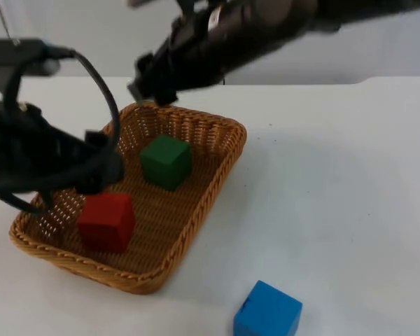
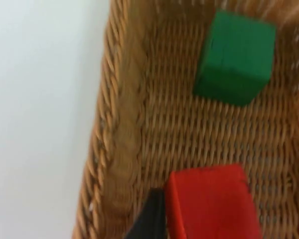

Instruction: Pick up one cube with each hand and place exactly two cubes into the same basket, leaving the remaining cube outside.

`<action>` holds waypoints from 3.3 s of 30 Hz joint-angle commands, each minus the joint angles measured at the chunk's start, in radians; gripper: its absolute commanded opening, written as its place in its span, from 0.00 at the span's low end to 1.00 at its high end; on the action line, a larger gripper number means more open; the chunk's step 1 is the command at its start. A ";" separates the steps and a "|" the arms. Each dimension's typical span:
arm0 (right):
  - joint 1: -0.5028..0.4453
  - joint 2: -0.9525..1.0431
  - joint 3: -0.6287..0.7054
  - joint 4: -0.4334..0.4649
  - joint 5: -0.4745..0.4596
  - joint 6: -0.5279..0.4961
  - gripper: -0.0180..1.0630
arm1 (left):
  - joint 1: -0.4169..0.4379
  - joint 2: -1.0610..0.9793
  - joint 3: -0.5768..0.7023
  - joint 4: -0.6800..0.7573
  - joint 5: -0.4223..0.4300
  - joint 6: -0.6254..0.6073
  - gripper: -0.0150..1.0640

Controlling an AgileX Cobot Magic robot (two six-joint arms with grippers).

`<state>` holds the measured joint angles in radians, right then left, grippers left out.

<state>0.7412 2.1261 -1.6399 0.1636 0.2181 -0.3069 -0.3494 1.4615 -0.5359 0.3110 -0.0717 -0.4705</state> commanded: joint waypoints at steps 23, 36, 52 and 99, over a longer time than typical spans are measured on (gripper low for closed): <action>0.001 -0.396 -0.004 0.000 0.466 0.003 0.64 | 0.002 -0.659 0.004 -0.008 0.322 -0.007 0.77; 0.001 -0.423 -0.004 0.010 0.549 0.037 0.64 | 0.002 -0.796 0.004 -0.011 0.519 -0.005 0.77; 0.001 -0.699 0.431 0.024 0.300 0.029 0.64 | 0.002 -1.045 0.004 -0.166 0.769 0.233 0.77; 0.001 -1.767 0.953 -0.040 0.479 0.102 0.64 | 0.002 -1.462 -0.002 -0.325 1.188 0.522 0.77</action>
<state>0.7431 0.3755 -0.6904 0.1473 0.6538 -0.2258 -0.3494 0.0139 -0.5375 -0.0412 1.1029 0.0813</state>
